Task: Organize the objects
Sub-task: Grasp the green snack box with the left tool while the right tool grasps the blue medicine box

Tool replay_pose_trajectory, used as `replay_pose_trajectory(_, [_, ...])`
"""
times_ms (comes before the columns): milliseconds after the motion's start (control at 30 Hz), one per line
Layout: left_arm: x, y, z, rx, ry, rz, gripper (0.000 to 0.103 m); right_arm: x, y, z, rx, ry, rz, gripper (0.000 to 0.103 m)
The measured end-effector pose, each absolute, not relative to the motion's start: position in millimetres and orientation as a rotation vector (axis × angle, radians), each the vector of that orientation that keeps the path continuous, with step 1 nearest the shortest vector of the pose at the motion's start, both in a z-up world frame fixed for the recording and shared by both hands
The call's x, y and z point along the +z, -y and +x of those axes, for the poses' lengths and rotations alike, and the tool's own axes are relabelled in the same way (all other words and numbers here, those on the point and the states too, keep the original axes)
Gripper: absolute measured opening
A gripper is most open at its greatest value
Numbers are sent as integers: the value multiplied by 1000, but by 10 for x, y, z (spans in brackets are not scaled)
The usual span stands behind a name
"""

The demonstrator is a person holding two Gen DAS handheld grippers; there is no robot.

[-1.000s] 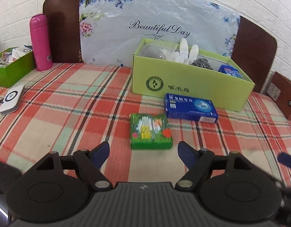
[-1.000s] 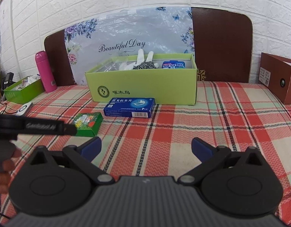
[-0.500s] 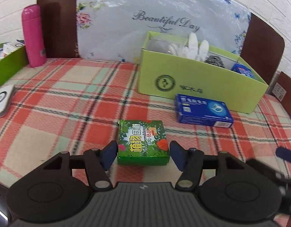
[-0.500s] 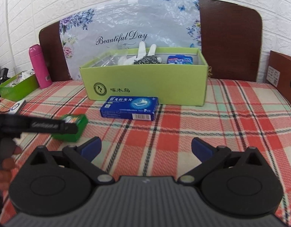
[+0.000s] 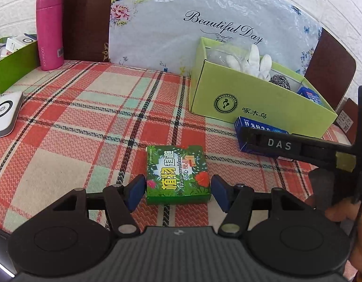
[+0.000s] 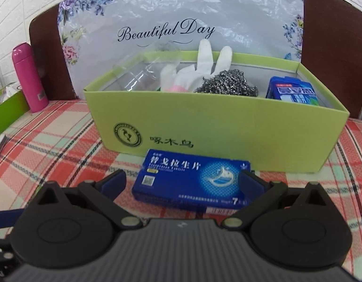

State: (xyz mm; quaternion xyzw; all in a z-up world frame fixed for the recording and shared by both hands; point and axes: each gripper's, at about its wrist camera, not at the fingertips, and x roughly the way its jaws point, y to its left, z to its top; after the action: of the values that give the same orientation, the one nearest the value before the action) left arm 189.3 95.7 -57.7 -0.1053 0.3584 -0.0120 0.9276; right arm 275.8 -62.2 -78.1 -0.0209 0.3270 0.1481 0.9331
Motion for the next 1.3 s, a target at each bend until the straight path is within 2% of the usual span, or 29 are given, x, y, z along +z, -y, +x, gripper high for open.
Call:
replay_pose_trajectory(167, [-578, -1057, 1877, 3, -728, -208, 64, -696, 634, 2523, 539, -693, -11, 103])
replay_pose_trajectory(267, [-568, -1103, 1856, 6, -730, -219, 64, -605, 724, 2388, 464, -568, -55, 103])
replay_pose_trajectory(400, [-551, -1101, 1826, 8, -725, -216, 64, -736, 977, 2722, 325, -704, 56, 103])
replay_pose_trajectory(533, [-565, -1121, 1806, 17, -728, -216, 64, -864, 1076, 2661, 448, -718, 164, 103])
replay_pose_trajectory(667, [-560, -1174, 1751, 48, -720, -198, 64, -795, 890, 2364, 740, -698, 136, 103])
replay_pose_trajectory(767, [-557, -1235, 1746, 54, -727, -214, 64, -688, 819, 2291, 663, -583, 1, 103])
replay_pose_trajectory(900, [-538, -1191, 1753, 34, -729, -211, 64, -729, 654, 2543, 633, -662, -64, 103])
replay_pose_trajectory(1033, [-541, -1086, 1798, 16, -737, -167, 64, -852, 438, 2573, 662, -660, -187, 102])
replay_pose_trajectory(1133, [-540, -1057, 1823, 10, -740, -155, 64, -919, 474, 2587, 632, -700, -181, 71])
replay_pose_trajectory(1200, [-539, -1047, 1828, 1, -736, -141, 60, -881, 608, 2499, 592, -703, -156, 66])
replay_pose_trajectory(1300, [-498, -1002, 1796, -16, -730, -117, 43, -850, 886, 2291, 478, -754, -102, 65])
